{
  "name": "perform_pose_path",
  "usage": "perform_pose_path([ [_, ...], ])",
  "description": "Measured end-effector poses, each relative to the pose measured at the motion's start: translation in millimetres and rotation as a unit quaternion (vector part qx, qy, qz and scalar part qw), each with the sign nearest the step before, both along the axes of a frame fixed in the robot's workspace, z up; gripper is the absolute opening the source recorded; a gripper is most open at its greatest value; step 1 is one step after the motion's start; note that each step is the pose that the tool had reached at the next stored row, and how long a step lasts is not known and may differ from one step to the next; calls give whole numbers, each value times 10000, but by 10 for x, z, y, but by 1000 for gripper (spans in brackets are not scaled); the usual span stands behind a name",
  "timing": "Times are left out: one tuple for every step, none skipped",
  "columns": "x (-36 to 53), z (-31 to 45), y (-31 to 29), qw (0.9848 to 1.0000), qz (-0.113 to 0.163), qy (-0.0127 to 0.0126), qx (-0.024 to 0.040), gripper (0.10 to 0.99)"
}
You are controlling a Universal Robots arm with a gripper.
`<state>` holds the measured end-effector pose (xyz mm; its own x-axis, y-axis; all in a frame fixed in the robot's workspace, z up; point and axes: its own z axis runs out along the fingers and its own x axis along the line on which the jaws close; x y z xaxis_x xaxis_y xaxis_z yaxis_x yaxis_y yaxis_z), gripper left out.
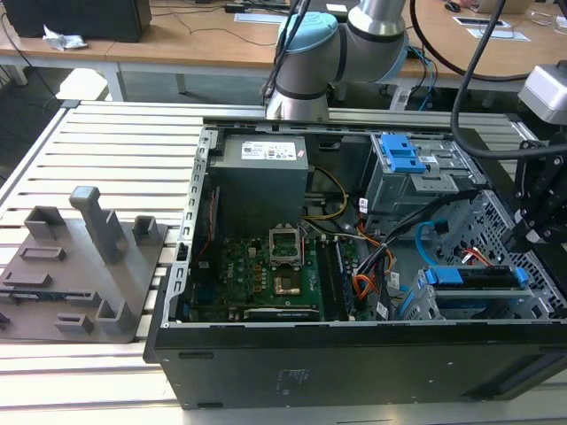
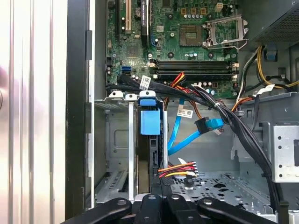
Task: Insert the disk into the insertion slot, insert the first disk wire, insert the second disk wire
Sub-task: 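Insert the first disk wire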
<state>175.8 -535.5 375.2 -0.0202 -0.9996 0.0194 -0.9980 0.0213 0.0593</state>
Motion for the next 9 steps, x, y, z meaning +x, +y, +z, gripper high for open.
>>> perform_pose_path([
  [0,0,0,10000,0,0,0,106],
  [0,0,1,10000,0,0,0,106],
  [0,0,1,10000,0,0,0,106],
  [0,0,1,10000,0,0,0,106],
  [0,0,1,10000,0,0,0,106],
  [-73,0,2,10000,0,0,1,106],
  [-212,0,1,10000,-1,0,0,106],
  [-242,0,1,10000,0,0,0,106],
  [-256,0,1,10000,0,0,1,106],
])
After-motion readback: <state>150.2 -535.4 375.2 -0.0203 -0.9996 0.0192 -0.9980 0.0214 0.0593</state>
